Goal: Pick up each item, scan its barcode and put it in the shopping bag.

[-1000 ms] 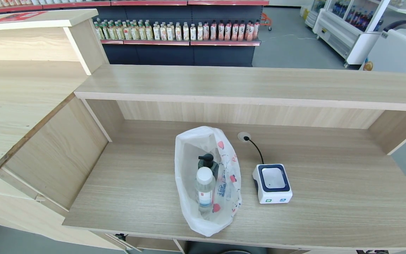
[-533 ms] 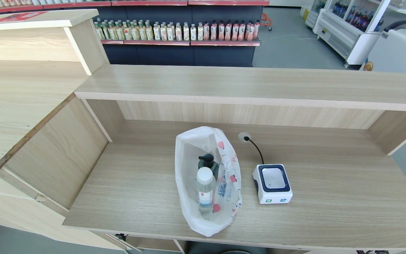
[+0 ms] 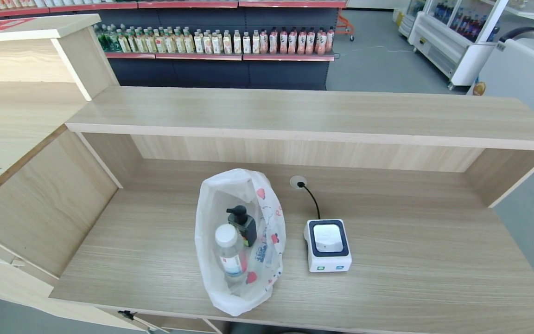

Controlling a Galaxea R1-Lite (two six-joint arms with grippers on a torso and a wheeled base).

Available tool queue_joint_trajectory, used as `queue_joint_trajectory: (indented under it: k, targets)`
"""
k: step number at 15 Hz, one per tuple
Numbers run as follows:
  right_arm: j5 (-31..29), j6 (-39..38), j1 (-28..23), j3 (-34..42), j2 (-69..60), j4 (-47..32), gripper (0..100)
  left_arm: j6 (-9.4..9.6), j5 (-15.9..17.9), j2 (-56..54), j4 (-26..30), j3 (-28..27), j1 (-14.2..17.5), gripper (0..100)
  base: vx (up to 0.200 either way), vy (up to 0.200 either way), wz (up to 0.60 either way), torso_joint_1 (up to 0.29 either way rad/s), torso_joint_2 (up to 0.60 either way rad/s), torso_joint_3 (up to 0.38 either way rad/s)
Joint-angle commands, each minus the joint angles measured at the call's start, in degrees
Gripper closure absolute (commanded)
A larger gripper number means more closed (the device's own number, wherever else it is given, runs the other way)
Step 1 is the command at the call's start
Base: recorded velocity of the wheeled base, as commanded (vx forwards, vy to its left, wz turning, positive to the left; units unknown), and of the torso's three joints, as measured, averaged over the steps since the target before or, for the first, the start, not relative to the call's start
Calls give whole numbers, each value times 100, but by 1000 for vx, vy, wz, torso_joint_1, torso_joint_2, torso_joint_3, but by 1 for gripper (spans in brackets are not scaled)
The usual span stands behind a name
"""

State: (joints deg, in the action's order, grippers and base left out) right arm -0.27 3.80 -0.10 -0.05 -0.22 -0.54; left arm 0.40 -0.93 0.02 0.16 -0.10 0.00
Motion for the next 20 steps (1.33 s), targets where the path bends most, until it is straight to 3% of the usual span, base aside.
queue_joint_trajectory:
  k: [1,7,8,11,14,20]
  targets:
    - [0,15,1,-4,22,1,0,4,-4,-2,2,1,0,0,0,-200,0,-2,2,2]
    - [0,24,1,-4,22,1,0,-23,-4,-2,2,1,0,0,0,-33,0,1,0,0]
    - [0,-11,1,-4,22,-8,100,-23,-4,-2,2,1,0,0,0,0,0,0,0,0]
    - [0,-11,1,-4,22,-8,100,-31,-4,-2,2,1,0,0,0,0,0,0,0,0]
    - [0,-11,1,-4,22,-8,100,-58,-4,-2,2,1,0,0,200,0,0,-6,-2,7]
    - [0,-11,1,-4,22,-8,100,-40,-4,-2,2,1,0,0,0,0,0,0,0,0]
